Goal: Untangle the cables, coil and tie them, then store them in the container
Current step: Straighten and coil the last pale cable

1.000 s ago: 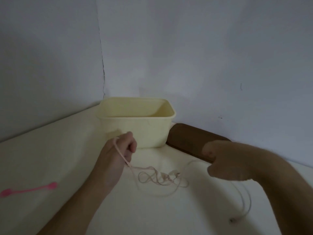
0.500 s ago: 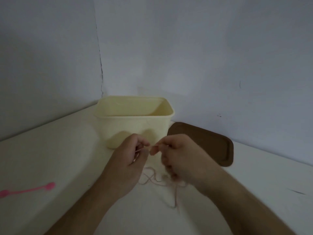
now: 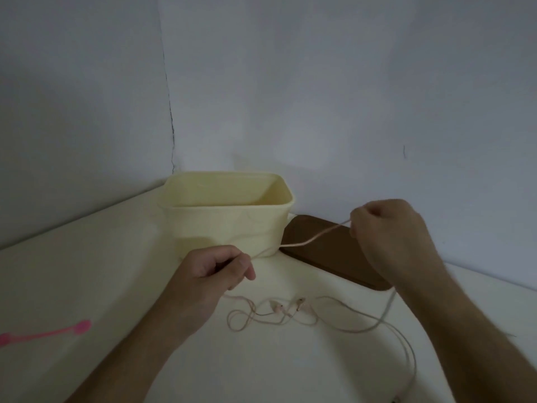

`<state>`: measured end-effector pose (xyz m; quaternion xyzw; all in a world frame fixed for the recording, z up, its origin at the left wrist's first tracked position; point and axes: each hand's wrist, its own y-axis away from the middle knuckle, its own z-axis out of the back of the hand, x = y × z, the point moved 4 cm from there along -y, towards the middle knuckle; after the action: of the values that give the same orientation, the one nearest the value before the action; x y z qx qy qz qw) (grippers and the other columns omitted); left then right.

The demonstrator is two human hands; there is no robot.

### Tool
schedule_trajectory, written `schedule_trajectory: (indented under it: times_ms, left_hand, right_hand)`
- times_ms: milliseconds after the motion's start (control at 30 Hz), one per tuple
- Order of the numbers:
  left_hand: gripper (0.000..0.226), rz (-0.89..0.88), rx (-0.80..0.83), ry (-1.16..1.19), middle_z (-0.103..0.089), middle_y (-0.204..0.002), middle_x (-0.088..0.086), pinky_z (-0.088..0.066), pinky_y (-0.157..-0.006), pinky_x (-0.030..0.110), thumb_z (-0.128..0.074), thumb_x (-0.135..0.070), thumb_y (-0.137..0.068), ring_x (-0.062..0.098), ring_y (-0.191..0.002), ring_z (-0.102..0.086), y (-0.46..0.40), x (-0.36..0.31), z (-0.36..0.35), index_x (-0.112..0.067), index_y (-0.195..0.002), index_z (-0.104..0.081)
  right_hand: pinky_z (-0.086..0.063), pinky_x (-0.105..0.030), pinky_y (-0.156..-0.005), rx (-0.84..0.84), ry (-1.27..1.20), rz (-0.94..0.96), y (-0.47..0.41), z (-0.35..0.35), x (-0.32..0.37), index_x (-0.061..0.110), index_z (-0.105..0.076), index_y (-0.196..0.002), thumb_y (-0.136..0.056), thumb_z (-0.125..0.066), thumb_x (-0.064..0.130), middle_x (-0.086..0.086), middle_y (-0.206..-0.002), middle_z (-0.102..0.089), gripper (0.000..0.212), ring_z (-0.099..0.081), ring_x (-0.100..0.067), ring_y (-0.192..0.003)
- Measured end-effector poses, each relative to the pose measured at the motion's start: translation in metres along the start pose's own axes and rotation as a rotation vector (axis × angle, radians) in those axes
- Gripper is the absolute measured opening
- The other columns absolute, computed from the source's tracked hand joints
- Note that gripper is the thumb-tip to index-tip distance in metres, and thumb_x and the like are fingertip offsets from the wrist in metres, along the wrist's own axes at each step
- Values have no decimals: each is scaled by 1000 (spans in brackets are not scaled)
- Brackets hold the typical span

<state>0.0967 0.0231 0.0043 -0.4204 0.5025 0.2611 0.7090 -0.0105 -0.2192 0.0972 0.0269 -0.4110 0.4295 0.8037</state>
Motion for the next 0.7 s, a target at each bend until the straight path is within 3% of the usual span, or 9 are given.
schedule_trajectory:
  times_ms: [100,200,267,300,367,433,500,600,700]
  left_hand:
    - [26,2,17,1,-36,-62,4,-28,-52,22,-73,-39,-94,15,-57,-32,1,1,-5,-16,-86,-80]
    - [25,-33,47,-36,-39,-60,10,-26,-55,32,-73,-47,-94,24,-58,-32,2,-1,-18,-24,-92,-83]
    - [27,-54,85,9,-58,-67,16,-32,-62,36,-70,-46,-89,24,-63,-44,2,-1,-22,-23,-93,-82]
    - [26,-62,96,38,-66,-71,13,-35,-64,35,-71,-43,-88,21,-67,-49,2,-1,-23,-20,-90,-82]
    - [26,-42,74,48,-69,-71,13,-38,-65,33,-78,-39,-89,18,-68,-53,2,-3,-19,-15,-83,-80]
    - [31,-7,2,0,-64,-60,3,-41,-61,24,-82,-41,-87,13,-59,-53,2,-4,-13,-13,-72,-76]
    - [43,51,-60,-47,-41,-53,-2,-27,-51,21,-82,-49,-85,14,-52,-33,2,-3,-5,-14,-64,-70]
    - [46,56,-70,116,-25,-59,5,-15,-53,32,-76,-49,-81,20,-55,-19,0,-6,4,-7,-67,-63]
    - [38,56,-49,445,-18,-61,3,-11,-52,33,-75,-36,-79,16,-53,-16,-3,-6,10,1,-75,-63]
  right_hand:
    - [-57,-37,-75,131,437,167,9,-18,10,14,-70,-94,-86,-55,18,-5,-94,-68,17,-62,-26,-87]
    - [-53,-34,-98,501,195,423,35,-45,36,30,-64,-134,-84,-57,11,8,-135,-61,54,-58,-16,-123]
    - [-45,-30,-114,683,56,425,56,-63,46,31,-41,-160,-94,-60,11,11,-152,-50,72,-49,-10,-140]
    - [-47,-30,-112,697,79,462,62,-73,47,29,-39,-160,-97,-58,10,8,-149,-54,69,-53,-12,-136]
    - [-57,-38,-91,626,180,539,62,-82,45,24,-60,-134,-97,-53,7,0,-118,-69,41,-66,-18,-105]
    - [-53,-24,-67,553,167,508,52,-75,40,24,-68,-100,-98,-51,8,7,-87,-67,24,-63,-7,-75]
    - [-39,-13,-53,516,48,355,37,-58,38,22,-67,-81,-98,-51,6,14,-66,-60,29,-56,1,-57]
    - [-34,-26,-51,236,-243,57,10,-21,21,10,-63,-68,-94,-54,9,14,-42,-46,27,-46,-9,-48]
    - [-29,-34,-57,-58,-374,-107,-3,-1,-1,3,-60,-71,-92,-50,11,10,-44,-42,24,-38,-19,-52]
